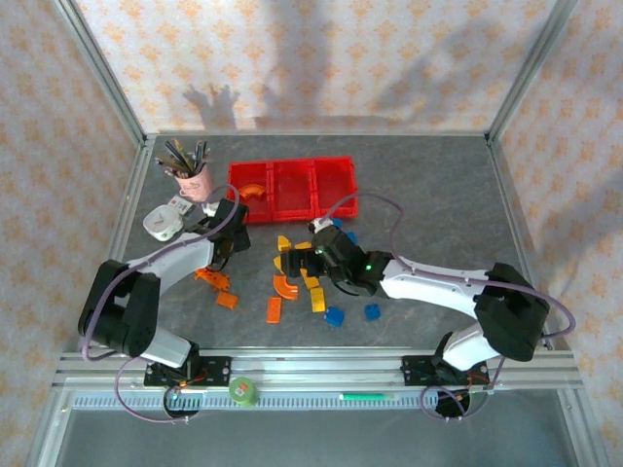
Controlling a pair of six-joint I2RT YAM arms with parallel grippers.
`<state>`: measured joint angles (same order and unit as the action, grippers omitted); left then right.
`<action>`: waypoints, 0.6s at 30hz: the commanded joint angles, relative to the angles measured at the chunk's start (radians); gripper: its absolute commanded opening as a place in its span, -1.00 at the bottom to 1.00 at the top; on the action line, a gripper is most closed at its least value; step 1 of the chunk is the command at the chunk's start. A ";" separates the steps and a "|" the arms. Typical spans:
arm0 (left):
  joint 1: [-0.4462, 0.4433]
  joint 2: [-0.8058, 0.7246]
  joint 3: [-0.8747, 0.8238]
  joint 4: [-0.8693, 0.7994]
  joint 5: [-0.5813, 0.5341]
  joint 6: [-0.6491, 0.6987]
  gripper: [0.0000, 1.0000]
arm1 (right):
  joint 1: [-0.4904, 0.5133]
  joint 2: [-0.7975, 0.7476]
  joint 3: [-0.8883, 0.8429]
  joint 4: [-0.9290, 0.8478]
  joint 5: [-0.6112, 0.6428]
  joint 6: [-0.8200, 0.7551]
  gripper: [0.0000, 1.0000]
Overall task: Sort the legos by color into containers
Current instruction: Pick up the lego from the middle-left of the table.
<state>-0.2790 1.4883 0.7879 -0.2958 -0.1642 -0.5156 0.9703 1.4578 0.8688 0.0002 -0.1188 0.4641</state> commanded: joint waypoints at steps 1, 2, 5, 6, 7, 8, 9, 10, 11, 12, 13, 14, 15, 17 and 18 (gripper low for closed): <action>0.022 0.035 0.011 0.037 -0.025 0.010 0.36 | 0.004 0.016 0.027 0.020 0.039 0.008 0.99; 0.026 0.040 0.008 0.040 -0.032 0.009 0.36 | 0.005 0.021 0.030 0.017 0.039 0.006 0.99; 0.048 0.046 -0.001 0.045 -0.047 0.002 0.35 | 0.005 0.032 0.035 0.015 0.038 0.004 0.99; 0.054 0.046 -0.009 0.055 -0.041 0.003 0.33 | 0.004 0.036 0.037 0.015 0.038 0.005 0.99; 0.059 0.047 -0.020 0.069 -0.026 0.007 0.32 | 0.004 0.041 0.039 0.015 0.038 0.004 0.99; 0.063 0.050 -0.024 0.077 -0.015 0.010 0.31 | 0.005 0.044 0.041 0.014 0.036 0.003 0.99; 0.064 0.055 -0.026 0.081 -0.008 0.012 0.29 | 0.004 0.048 0.044 0.014 0.036 0.002 0.99; 0.066 0.062 -0.027 0.084 -0.005 0.014 0.28 | 0.004 0.053 0.048 0.012 0.035 0.002 0.99; 0.064 0.069 -0.027 0.087 -0.002 0.019 0.25 | 0.005 0.057 0.051 0.011 0.034 0.002 0.99; 0.066 0.077 -0.026 0.092 0.004 0.023 0.23 | 0.004 0.060 0.053 0.009 0.034 0.000 0.99; 0.068 0.088 -0.026 0.097 0.011 0.028 0.22 | 0.005 0.063 0.056 0.009 0.033 0.000 0.99; 0.070 0.096 -0.026 0.101 0.017 0.031 0.22 | 0.004 0.065 0.058 0.009 0.034 -0.002 0.99; 0.073 0.104 -0.025 0.103 0.020 0.032 0.21 | 0.004 0.067 0.059 0.007 0.034 -0.001 0.99; 0.077 0.119 -0.023 0.108 0.021 0.031 0.16 | 0.005 0.069 0.060 0.004 0.037 -0.002 0.99; 0.079 0.125 -0.024 0.116 0.027 0.032 0.13 | 0.004 0.070 0.061 0.002 0.038 -0.003 0.99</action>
<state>-0.2131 1.5951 0.7750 -0.2089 -0.1482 -0.4965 0.9707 1.5204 0.8970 0.0010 -0.1181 0.4633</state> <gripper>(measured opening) 0.573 0.997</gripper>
